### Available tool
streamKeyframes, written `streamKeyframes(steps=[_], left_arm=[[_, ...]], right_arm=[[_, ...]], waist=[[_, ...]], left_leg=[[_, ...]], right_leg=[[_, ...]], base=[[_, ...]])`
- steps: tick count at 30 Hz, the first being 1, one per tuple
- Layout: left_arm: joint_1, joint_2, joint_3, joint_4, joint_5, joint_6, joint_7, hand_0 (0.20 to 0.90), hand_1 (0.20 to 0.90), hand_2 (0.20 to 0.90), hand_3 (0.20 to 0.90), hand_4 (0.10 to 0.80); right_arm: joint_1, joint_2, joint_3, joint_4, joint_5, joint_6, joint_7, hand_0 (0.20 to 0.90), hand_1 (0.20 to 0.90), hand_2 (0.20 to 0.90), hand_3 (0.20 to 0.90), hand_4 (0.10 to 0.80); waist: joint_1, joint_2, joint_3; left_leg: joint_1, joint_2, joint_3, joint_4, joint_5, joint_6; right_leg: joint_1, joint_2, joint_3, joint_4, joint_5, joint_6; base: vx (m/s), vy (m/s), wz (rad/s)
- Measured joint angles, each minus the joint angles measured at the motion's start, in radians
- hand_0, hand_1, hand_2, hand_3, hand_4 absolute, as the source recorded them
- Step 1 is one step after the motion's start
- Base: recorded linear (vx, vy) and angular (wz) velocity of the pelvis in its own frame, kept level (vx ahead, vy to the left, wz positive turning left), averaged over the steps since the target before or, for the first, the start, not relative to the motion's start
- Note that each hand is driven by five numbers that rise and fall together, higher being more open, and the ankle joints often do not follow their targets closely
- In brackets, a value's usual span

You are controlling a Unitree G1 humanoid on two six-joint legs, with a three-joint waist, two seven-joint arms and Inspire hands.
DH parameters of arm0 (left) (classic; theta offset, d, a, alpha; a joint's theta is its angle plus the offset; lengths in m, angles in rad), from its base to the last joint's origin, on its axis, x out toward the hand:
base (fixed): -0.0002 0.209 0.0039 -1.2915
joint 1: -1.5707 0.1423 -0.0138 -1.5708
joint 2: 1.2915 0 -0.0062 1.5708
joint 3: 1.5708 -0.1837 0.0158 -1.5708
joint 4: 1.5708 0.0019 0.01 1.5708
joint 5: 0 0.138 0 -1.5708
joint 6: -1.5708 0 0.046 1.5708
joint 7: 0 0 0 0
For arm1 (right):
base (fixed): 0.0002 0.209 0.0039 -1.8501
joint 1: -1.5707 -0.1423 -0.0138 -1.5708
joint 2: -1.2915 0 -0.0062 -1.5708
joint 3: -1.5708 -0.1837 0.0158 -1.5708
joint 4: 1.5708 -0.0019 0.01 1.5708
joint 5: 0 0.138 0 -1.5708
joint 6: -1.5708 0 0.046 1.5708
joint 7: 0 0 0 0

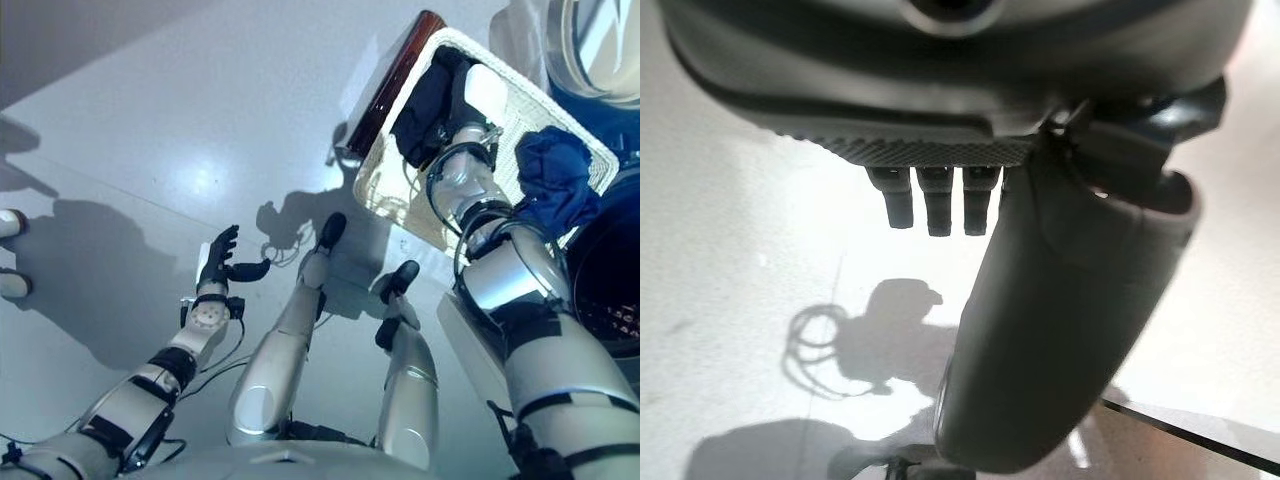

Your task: Pick up the clothes and place them into the washing machine

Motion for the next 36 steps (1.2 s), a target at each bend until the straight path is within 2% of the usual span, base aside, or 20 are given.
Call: streamKeyframes(steps=[2,5,8,11,17,20,21,22,23,36], left_arm=[[-0.005,0.007,-0.002,-0.005,-0.005,0.0,0.0,0.9,0.9,0.9,0.9,0.8],[-0.005,0.015,-0.004,-0.017,-0.018,0.002,0.0,0.9,0.9,0.9,0.9,0.8],[-0.002,0.021,-0.008,-0.03,-0.024,0.002,0.0,0.9,0.9,0.9,0.9,0.8],[-0.001,0.023,-0.01,-0.055,-0.025,0.001,0.0,0.9,0.9,0.9,0.9,0.8],[0.01,0.022,-0.012,-0.087,-0.026,0.001,-0.001,0.9,0.9,0.9,0.9,0.8],[0.029,0.007,-0.014,-0.087,-0.026,0.001,-0.002,0.9,0.9,0.9,0.9,0.8],[0.034,0.005,-0.014,-0.086,-0.026,0.001,-0.002,0.9,0.9,0.9,0.9,0.8],[0.037,0.005,-0.014,-0.086,-0.027,0.001,-0.002,0.9,0.9,0.9,0.9,0.8],[0.038,0.005,-0.014,-0.086,-0.033,0.001,-0.002,0.9,0.9,0.9,0.9,0.8],[0.037,-0.001,-0.015,-0.082,-0.043,0.001,-0.002,0.9,0.9,0.9,0.9,0.8]], right_arm=[[-0.031,-0.013,0.008,0.01,0.0,0.0,0.0,0.9,0.9,0.9,0.9,0.8],[-0.079,-0.037,0.014,0.017,0.0,-0.004,-0.001,0.9,0.9,0.9,0.9,0.8],[-0.103,-0.063,0.017,0.015,0.001,-0.022,0.001,0.9,0.9,0.9,0.9,0.8],[-0.13,-0.076,0.016,0.014,0.004,-0.034,0.006,0.9,0.9,0.9,0.9,0.8],[-0.152,-0.087,0.023,0.01,0.029,-0.033,0.029,0.9,0.9,0.9,0.9,0.8],[-0.155,-0.102,0.026,0.009,0.052,-0.037,0.044,0.9,0.9,0.9,0.9,0.8],[-0.154,-0.106,0.03,0.009,0.057,-0.041,0.048,0.474,0.474,0.474,0.474,0.516],[-0.154,-0.11,0.04,0.008,0.061,-0.042,0.05,0.349,0.349,0.349,0.349,0.433],[-0.153,-0.111,0.043,0.007,0.062,-0.045,0.053,0.3,0.3,0.3,0.3,0.4],[-0.152,-0.099,0.025,0.004,0.072,-0.047,0.023,0.3,0.3,0.3,0.3,0.4]], waist=[[-0.012,0.001,0.0],[-0.009,0.001,0.0],[-0.009,0.002,0.0],[-0.008,0.004,-0.001],[-0.003,0.011,-0.005],[-0.005,0.041,-0.025],[-0.005,0.05,-0.031],[-0.006,0.056,-0.035],[-0.006,0.06,-0.038],[-0.006,0.069,-0.043]], left_leg=[[-0.04,-0.007,-0.002,0.016,-0.003,-0.013],[-0.112,-0.01,0.007,0.056,0.0,-0.016],[-0.158,-0.009,0.011,0.076,0.007,-0.028],[-0.192,-0.003,0.011,0.078,0.007,-0.027],[-0.211,0.012,0.021,0.071,0.003,-0.032],[-0.229,0.011,0.026,0.076,0.003,-0.032],[-0.231,0.009,0.03,0.077,0.003,-0.032],[-0.232,0.008,0.033,0.078,0.003,-0.032],[-0.232,0.008,0.034,0.079,0.003,-0.032],[-0.23,0.008,0.035,0.091,0.021,-0.04]], right_leg=[[-0.07,-0.014,0.028,0.094,-0.051,-0.002],[-0.168,-0.022,0.054,0.188,-0.081,-0.015],[-0.23,-0.024,0.057,0.243,-0.095,-0.034],[-0.283,-0.022,0.073,0.283,-0.104,-0.048],[-0.316,-0.005,0.092,0.298,-0.105,-0.05],[-0.328,-0.006,0.101,0.298,-0.104,-0.05],[-0.33,-0.007,0.105,0.298,-0.104,-0.05],[-0.331,-0.008,0.107,0.298,-0.104,-0.049],[-0.331,-0.007,0.109,0.298,-0.104,-0.049],[-0.34,0.006,0.129,0.313,-0.105,-0.052]], base=[[-0.034,0.022,0.27],[-0.014,0.008,0.05],[0.0,0.0,0.0],[0.005,-0.006,0.03],[0.003,-0.003,0.01],[0.006,-0.003,0.04],[0.015,-0.001,0.04],[0.0,0.0,0.0],[0.016,0.008,-0.04],[0.002,0.001,-0.04]])
